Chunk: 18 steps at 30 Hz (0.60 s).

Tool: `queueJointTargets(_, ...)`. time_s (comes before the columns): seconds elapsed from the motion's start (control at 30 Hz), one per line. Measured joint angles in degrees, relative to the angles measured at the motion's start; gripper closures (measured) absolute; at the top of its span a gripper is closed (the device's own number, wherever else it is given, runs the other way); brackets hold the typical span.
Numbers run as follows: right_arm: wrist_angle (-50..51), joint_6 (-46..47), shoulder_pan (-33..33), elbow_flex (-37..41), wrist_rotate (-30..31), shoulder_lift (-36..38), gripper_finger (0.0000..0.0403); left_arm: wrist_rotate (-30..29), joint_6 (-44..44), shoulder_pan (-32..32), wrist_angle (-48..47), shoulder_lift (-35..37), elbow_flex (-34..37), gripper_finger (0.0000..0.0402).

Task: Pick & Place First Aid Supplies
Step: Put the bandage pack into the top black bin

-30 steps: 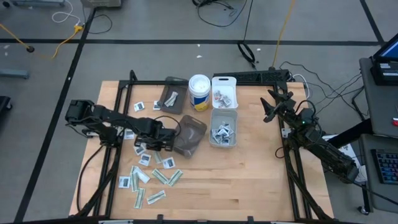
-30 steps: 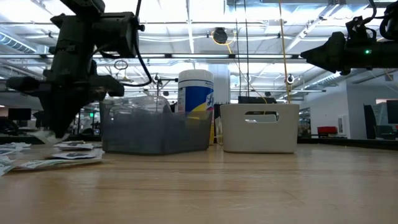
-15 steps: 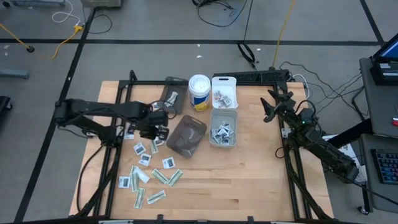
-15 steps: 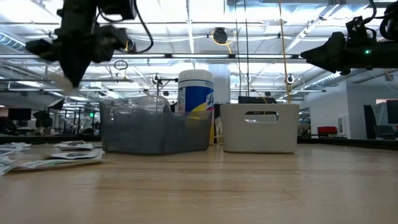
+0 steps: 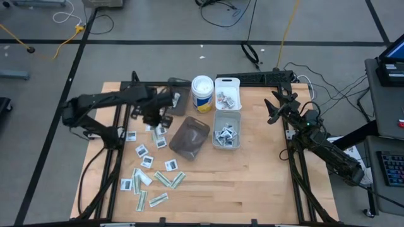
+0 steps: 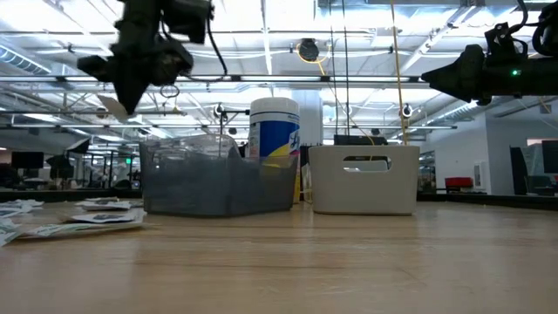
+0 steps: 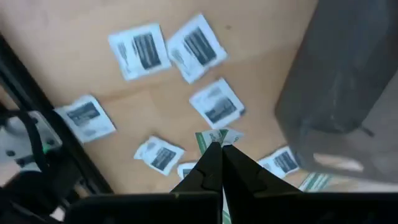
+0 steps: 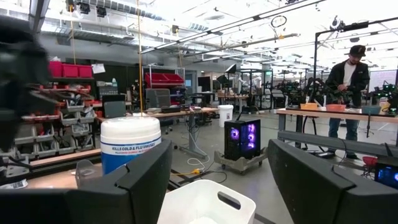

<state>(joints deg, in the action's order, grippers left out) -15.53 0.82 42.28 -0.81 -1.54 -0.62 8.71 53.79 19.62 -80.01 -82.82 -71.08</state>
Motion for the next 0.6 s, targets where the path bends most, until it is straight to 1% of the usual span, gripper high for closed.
queueJointTargets(0.13, 0.0, 0.0, 0.0, 0.0, 0.0, 0.0, 0.0140, -0.8, -7.6, 7.3, -1.6, -5.0, -4.6, 0.0401)
queueJointTargets(0.27, 0.0, 0.0, 0.0, 0.0, 0.0, 0.0, 0.0140, -1.7, -14.4, 13.1, -3.4, -10.8, -10.5, 0.0401)
queueJointTargets(0.4, 0.0, 0.0, 0.0, 0.0, 0.0, 0.0, 0.0140, -2.6, -19.9, 17.6, -4.1, -16.6, -17.5, 0.0401)
queueJointTargets(0.6, 0.0, 0.0, 0.0, 0.0, 0.0, 0.0, 0.0140, -2.8, -25.6, 22.8, -4.5, -24.5, -28.1, 0.0401)
